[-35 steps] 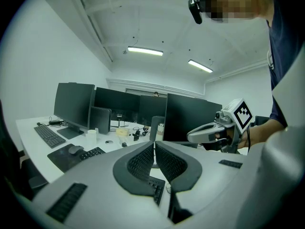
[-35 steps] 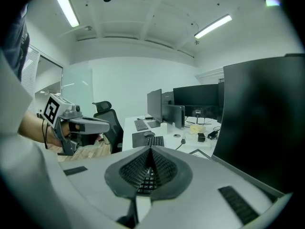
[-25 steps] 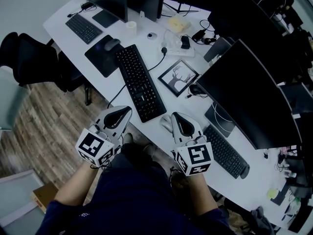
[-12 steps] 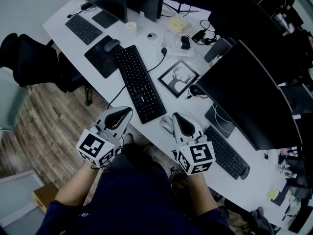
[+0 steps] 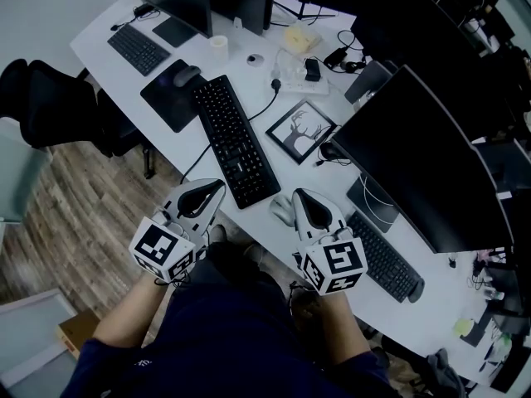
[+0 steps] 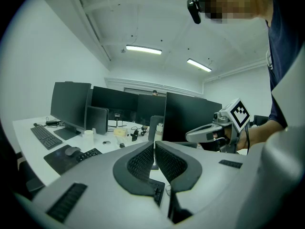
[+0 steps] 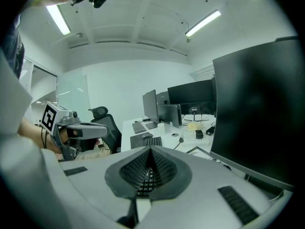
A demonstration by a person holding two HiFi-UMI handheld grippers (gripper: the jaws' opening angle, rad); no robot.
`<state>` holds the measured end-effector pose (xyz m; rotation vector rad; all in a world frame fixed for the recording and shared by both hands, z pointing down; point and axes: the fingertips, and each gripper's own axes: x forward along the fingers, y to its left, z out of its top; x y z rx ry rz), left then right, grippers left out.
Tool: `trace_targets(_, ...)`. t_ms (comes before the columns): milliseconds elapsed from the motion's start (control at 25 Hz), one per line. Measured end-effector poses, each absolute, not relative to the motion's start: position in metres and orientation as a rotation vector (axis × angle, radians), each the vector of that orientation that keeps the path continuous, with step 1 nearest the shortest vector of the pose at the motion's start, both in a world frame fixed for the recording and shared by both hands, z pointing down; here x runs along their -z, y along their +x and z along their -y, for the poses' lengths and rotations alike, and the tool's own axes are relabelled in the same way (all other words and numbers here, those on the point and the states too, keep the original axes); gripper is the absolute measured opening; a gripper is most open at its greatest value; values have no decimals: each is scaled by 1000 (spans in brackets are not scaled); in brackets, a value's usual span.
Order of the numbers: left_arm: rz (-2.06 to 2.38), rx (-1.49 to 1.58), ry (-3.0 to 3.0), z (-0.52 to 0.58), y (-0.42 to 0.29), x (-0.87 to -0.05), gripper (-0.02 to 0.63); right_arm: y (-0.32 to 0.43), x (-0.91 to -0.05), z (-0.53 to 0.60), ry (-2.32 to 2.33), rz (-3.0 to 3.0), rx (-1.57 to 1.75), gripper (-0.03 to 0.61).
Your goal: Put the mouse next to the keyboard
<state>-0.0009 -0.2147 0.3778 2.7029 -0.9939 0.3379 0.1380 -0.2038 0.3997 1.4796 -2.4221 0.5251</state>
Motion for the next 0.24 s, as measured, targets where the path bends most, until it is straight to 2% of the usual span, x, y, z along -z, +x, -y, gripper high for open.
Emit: trace_targets(240, 990, -337, 2706, 218, 3, -380, 38, 141, -401, 207, 1482, 2426, -522, 2)
